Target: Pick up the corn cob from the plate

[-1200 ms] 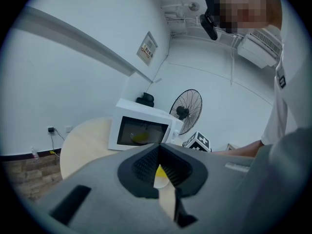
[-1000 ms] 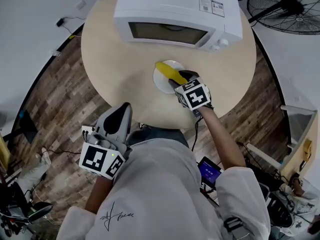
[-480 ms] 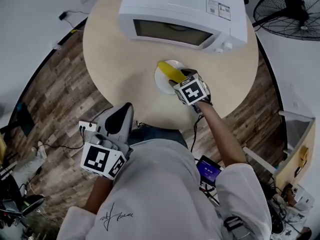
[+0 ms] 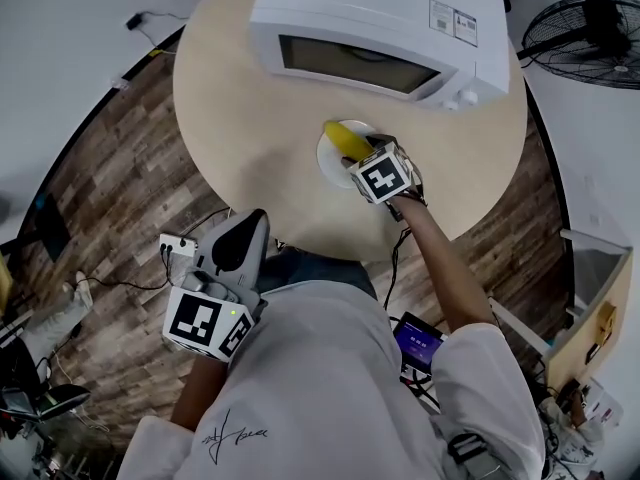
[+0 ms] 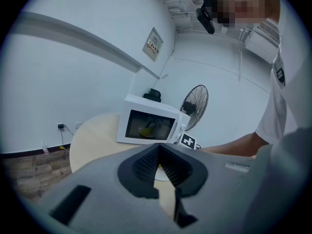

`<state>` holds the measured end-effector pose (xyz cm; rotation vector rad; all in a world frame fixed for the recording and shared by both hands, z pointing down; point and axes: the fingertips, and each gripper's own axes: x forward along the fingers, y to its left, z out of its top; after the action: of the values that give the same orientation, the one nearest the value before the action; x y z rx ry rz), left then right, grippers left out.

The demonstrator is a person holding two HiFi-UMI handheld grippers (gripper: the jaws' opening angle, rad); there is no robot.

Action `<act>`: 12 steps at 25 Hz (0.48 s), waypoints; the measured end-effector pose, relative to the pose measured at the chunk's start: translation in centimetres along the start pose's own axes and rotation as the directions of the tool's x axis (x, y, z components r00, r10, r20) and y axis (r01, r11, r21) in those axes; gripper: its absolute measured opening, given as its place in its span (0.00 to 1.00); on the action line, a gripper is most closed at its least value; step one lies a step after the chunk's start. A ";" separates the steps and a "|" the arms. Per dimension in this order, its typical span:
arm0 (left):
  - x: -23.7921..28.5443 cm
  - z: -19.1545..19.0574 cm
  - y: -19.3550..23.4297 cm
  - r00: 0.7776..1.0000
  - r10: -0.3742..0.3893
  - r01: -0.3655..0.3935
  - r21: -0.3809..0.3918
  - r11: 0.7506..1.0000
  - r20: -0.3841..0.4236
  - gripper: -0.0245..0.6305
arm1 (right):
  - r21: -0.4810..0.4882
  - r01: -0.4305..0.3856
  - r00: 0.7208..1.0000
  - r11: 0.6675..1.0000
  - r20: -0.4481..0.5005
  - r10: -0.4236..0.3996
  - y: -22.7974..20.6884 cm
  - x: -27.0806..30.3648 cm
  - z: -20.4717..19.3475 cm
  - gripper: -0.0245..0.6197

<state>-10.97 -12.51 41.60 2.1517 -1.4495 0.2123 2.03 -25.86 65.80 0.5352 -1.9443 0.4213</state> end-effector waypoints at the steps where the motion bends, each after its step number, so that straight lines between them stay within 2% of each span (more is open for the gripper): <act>1: 0.0 0.0 0.1 1.000 0.003 -0.003 -0.001 1.000 -0.001 0.02 | -0.001 0.000 1.000 1.000 -0.002 0.000 -0.1 0.2 0.0 0.50; 12: 0.3 -0.3 0.6 1.000 0.007 -0.008 -0.011 1.000 -0.012 0.02 | -0.055 -0.011 1.000 0.998 -0.014 0.011 0.2 1.4 0.5 0.49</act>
<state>-11.35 -12.76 42.13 2.1328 -1.4488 0.2190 1.01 -26.18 66.88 0.4851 -1.9407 0.3764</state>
